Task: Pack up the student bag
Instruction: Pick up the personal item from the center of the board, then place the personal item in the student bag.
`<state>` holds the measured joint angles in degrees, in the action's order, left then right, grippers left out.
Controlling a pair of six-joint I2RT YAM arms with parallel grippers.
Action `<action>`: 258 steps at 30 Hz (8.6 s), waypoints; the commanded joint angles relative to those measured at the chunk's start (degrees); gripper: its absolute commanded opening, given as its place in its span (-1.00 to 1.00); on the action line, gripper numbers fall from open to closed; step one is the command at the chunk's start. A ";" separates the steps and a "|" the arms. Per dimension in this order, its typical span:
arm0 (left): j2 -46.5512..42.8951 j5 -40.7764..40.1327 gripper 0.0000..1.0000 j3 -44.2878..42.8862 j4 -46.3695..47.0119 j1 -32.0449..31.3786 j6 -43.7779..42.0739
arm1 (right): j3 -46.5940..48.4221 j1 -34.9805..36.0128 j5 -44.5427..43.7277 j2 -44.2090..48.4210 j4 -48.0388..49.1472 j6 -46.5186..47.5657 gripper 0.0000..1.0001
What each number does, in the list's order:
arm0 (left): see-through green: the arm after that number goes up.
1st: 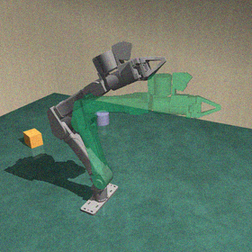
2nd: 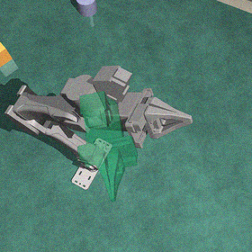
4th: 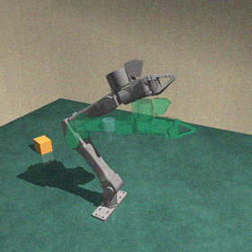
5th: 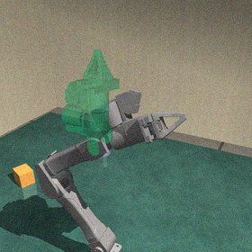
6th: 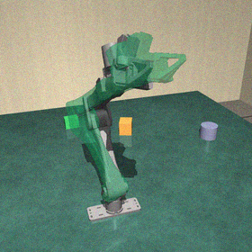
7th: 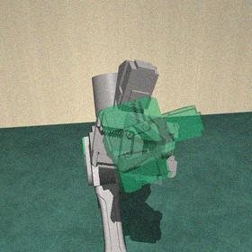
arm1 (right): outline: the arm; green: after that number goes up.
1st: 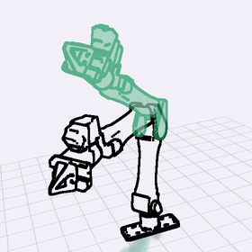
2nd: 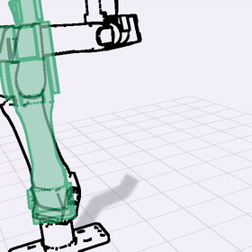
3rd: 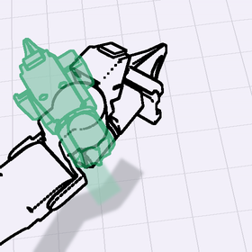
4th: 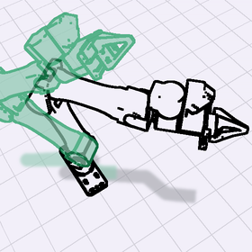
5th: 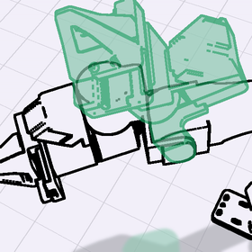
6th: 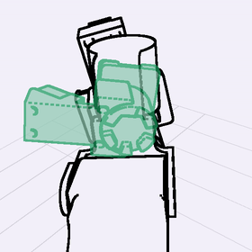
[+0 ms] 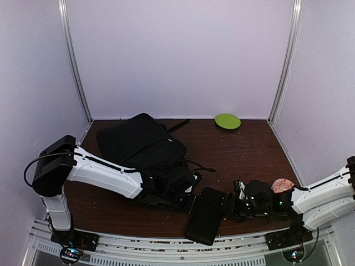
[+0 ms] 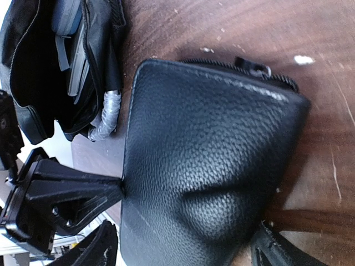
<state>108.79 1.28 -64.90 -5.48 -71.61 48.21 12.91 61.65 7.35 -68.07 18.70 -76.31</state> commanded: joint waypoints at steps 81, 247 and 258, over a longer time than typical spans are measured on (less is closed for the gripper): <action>-10.04 -1.21 -0.86 -1.77 -2.82 1.74 -4.88 | 10.25 -0.14 -1.99 5.54 -2.09 10.84 -1.00; -20.70 -39.11 -1.00 -18.60 -40.24 12.27 -25.49 | 3.81 -1.97 -7.38 36.50 -1.59 18.11 -0.68; -14.11 -30.61 -1.00 -27.87 -37.81 12.73 -20.82 | -0.42 -1.85 -3.75 25.90 12.03 10.38 -0.71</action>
<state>94.21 -33.67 -87.83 -52.31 -58.26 24.21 13.72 59.75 2.31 -40.51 16.21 -61.60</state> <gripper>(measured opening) 0.047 0.183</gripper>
